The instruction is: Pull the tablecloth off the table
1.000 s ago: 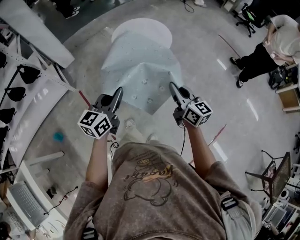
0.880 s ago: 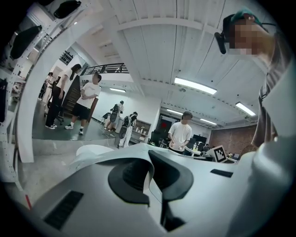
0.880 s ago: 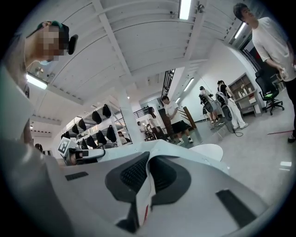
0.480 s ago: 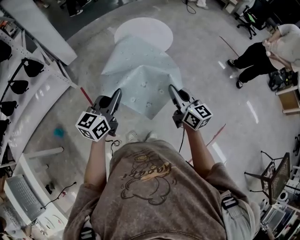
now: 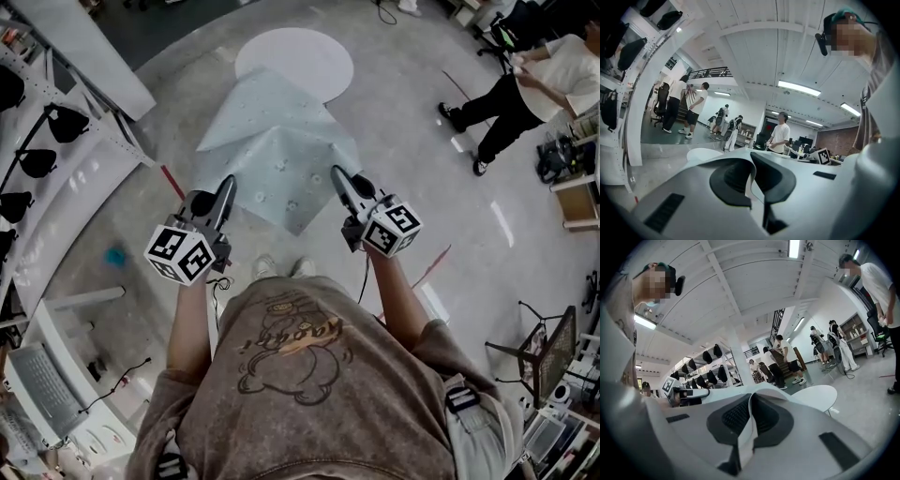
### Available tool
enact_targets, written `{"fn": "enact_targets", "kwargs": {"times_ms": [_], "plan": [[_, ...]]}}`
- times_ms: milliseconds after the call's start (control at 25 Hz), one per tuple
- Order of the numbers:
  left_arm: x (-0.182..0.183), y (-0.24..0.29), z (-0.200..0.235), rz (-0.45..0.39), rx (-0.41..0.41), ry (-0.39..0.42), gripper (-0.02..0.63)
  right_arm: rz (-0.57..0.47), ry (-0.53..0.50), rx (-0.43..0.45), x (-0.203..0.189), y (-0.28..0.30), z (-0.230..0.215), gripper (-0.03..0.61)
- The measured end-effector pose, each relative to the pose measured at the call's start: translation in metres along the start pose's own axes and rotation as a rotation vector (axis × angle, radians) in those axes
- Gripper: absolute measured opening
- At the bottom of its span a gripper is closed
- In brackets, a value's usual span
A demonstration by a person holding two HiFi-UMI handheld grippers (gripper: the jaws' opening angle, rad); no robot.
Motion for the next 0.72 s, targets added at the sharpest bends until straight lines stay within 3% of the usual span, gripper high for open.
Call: {"fn": "enact_targets", "kwargs": {"times_ms": [520, 720], "plan": [[0.008, -0.029, 0.014, -0.029, 0.094, 0.024, 0.020, 0.022, 0.019, 0.107, -0.012, 0.038, 0.007, 0.007], [0.015, -0.043, 0.020, -0.048, 0.091, 0.039, 0.020, 0.016, 0.035, 0.141, -0.015, 0.052, 0.017, 0.008]]}}
Point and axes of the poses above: the fingertips, and each gripper's own axes: y forward along the fingers, z to its left, x out of its top, the point moved 10 cm from there along -y, backward along the fingers, and after that the axes turned 9 degrees about -z, right-handed, at the moved point
